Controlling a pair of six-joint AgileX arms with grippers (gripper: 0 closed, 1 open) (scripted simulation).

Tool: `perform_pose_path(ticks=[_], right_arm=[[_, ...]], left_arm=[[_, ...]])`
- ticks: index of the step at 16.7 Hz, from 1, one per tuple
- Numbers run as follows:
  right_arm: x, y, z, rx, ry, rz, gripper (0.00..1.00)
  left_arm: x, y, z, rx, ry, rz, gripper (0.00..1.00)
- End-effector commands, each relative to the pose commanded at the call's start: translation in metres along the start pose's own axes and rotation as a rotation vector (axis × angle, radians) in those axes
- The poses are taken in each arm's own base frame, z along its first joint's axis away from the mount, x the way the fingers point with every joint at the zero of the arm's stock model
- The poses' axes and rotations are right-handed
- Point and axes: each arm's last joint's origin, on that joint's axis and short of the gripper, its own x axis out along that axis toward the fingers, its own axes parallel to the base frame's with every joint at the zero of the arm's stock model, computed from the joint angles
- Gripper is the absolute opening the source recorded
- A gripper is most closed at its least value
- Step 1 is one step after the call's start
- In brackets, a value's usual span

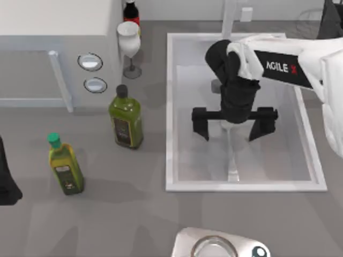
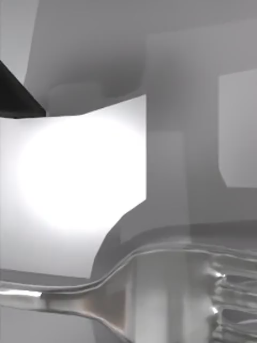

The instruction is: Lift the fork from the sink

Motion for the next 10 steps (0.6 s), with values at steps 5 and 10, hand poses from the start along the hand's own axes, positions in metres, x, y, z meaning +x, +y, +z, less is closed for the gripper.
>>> perform_pose_path(ticks=[5, 10], right_arm=[[0.0000, 0.0000, 0.0000, 0.000, 0.000, 0.000, 0.70], [0.0000, 0.0000, 0.0000, 0.000, 0.000, 0.000, 0.32]], left_arm=[[0.0000, 0.0000, 0.0000, 0.000, 0.000, 0.000, 1.00], [0.0000, 0.0000, 0.0000, 0.000, 0.000, 0.000, 1.00]])
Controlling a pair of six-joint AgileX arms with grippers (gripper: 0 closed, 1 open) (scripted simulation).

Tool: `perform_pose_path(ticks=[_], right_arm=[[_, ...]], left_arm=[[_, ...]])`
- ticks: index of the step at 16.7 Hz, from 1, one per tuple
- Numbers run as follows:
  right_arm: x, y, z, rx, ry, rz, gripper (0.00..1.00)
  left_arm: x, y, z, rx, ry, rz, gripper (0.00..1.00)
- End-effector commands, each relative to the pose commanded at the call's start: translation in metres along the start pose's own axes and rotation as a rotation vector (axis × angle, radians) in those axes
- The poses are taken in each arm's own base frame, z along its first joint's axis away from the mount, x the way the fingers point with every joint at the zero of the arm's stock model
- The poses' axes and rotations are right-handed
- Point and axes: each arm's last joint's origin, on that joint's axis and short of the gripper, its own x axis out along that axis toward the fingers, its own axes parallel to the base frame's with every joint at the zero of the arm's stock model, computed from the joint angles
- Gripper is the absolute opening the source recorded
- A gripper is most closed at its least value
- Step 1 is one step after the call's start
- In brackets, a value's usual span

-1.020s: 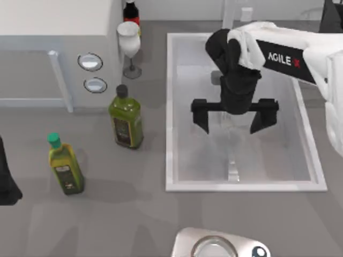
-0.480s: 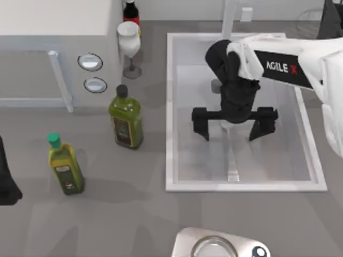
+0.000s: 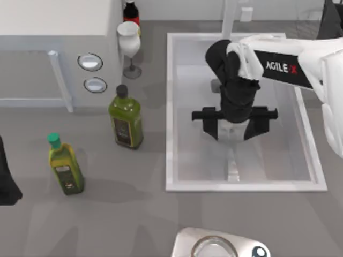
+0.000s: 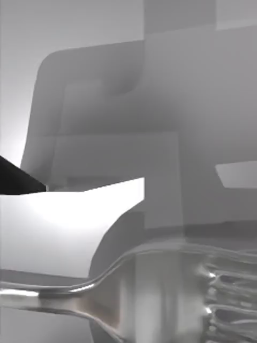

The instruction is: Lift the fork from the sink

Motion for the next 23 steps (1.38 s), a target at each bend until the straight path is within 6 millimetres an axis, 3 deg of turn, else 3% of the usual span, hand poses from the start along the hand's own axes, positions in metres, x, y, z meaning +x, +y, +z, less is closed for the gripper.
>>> perform_pose_path(ticks=[4, 12, 13, 15, 18, 23], right_arm=[[0.000, 0.000, 0.000, 0.000, 0.000, 0.000, 0.02], [0.000, 0.000, 0.000, 0.000, 0.000, 0.000, 0.00], [-0.023, -0.001, 0.004, -0.007, -0.043, 0.000, 0.00], [-0.028, 0.000, 0.006, -0.007, -0.045, 0.001, 0.00], [-0.057, 0.003, 0.011, -0.007, -0.048, 0.003, 0.00], [-0.137, 0.002, 0.008, -0.007, -0.024, -0.009, 0.00]], left_arm=[[0.000, 0.000, 0.000, 0.000, 0.000, 0.000, 1.00], [0.000, 0.000, 0.000, 0.000, 0.000, 0.000, 1.00], [0.000, 0.000, 0.000, 0.000, 0.000, 0.000, 1.00], [0.000, 0.000, 0.000, 0.000, 0.000, 0.000, 1.00], [0.000, 0.000, 0.000, 0.000, 0.000, 0.000, 1.00], [0.000, 0.000, 0.000, 0.000, 0.000, 0.000, 1.00]])
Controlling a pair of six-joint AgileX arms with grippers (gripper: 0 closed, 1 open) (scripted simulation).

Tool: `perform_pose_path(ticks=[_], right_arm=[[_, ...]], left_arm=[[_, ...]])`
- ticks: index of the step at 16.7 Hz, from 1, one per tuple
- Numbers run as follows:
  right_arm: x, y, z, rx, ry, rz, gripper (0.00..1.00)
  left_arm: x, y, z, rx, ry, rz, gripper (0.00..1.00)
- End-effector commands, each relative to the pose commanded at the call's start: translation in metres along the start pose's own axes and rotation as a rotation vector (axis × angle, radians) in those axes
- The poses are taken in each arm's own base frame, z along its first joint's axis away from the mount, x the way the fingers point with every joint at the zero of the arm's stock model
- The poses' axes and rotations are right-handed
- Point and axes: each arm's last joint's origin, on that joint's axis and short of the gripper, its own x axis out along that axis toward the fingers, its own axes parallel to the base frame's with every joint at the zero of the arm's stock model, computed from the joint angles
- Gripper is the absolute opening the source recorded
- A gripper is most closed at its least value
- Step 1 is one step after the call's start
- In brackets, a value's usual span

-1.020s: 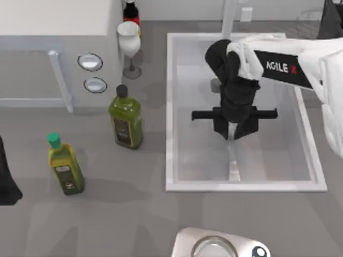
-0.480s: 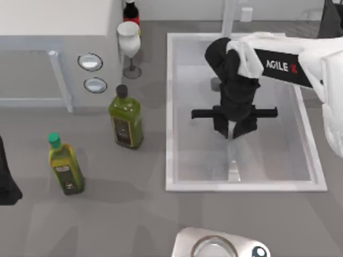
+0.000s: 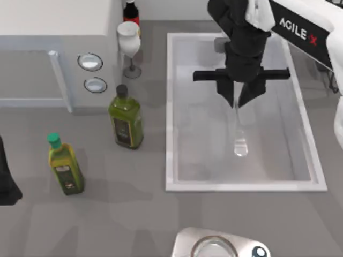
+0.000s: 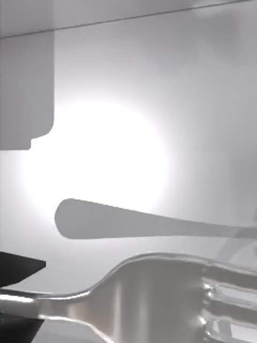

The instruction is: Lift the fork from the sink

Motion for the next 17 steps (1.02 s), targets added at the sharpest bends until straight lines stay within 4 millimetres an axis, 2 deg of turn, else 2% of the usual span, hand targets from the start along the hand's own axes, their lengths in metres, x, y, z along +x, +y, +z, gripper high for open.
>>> perform_pose_path(ticks=[3, 8, 10, 14, 17], right_arm=[[-0.033, -0.003, -0.003, 0.000, -0.017, 0.008, 0.00], [-0.035, -0.003, -0.003, 0.000, -0.020, 0.009, 0.00], [-0.042, -0.011, -0.004, 0.000, -0.022, 0.010, 0.00], [-0.076, -0.056, -0.018, 0.001, -0.024, 0.010, 0.00], [-0.102, -0.106, -0.050, 0.002, -0.005, 0.003, 0.00]], left_arm=[[0.000, 0.000, 0.000, 0.000, 0.000, 0.000, 1.00], [0.000, 0.000, 0.000, 0.000, 0.000, 0.000, 1.00], [0.000, 0.000, 0.000, 0.000, 0.000, 0.000, 1.00], [0.000, 0.000, 0.000, 0.000, 0.000, 0.000, 1.00], [0.000, 0.000, 0.000, 0.000, 0.000, 0.000, 1.00]])
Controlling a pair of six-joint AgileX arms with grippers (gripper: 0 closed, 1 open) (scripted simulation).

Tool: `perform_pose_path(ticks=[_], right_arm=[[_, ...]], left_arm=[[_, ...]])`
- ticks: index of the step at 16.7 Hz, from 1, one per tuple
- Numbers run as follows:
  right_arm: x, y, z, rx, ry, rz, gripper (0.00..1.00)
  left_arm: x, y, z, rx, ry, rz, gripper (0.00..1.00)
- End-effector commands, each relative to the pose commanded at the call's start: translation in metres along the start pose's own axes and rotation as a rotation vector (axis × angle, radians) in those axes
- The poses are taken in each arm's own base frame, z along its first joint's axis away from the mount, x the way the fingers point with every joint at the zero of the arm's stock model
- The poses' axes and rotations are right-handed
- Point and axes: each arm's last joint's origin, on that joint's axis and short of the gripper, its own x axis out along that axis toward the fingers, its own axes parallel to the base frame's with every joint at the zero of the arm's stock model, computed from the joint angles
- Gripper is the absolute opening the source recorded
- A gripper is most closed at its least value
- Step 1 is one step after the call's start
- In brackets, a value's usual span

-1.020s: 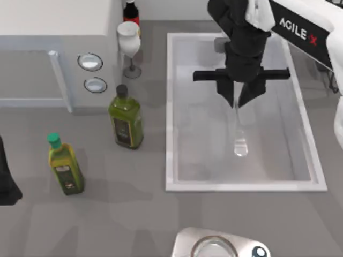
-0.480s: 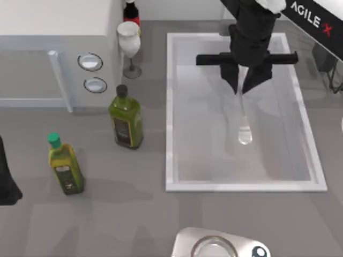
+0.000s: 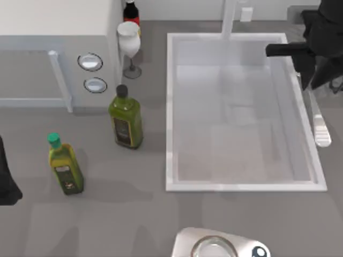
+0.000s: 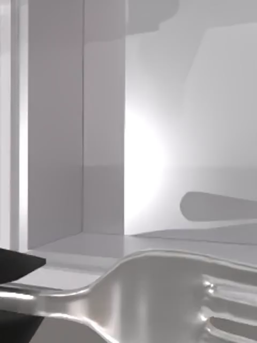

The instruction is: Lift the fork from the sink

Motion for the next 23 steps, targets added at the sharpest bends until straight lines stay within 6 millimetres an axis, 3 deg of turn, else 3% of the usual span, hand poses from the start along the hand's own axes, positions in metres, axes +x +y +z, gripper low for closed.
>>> perform_pose_path(ticks=[5, 8, 10, 12, 18, 23], right_arm=[[-0.023, -0.075, -0.087, 0.003, 0.038, -0.002, 0.00], [-0.026, -0.100, -0.133, 0.005, 0.033, 0.003, 0.00], [-0.024, -0.110, -0.152, 0.006, 0.030, 0.005, 0.00], [-0.024, -0.113, -0.160, 0.006, 0.029, 0.006, 0.00], [-0.019, -0.112, -0.159, 0.003, 0.035, 0.005, 0.00], [0.031, -0.113, -0.155, 0.005, 0.024, 0.005, 0.00]], left_arm=[[0.000, 0.000, 0.000, 0.000, 0.000, 0.000, 1.00], [0.000, 0.000, 0.000, 0.000, 0.000, 0.000, 1.00], [0.000, 0.000, 0.000, 0.000, 0.000, 0.000, 1.00], [0.000, 0.000, 0.000, 0.000, 0.000, 0.000, 1.00], [0.000, 0.000, 0.000, 0.000, 0.000, 0.000, 1.00], [0.000, 0.000, 0.000, 0.000, 0.000, 0.000, 1.00]])
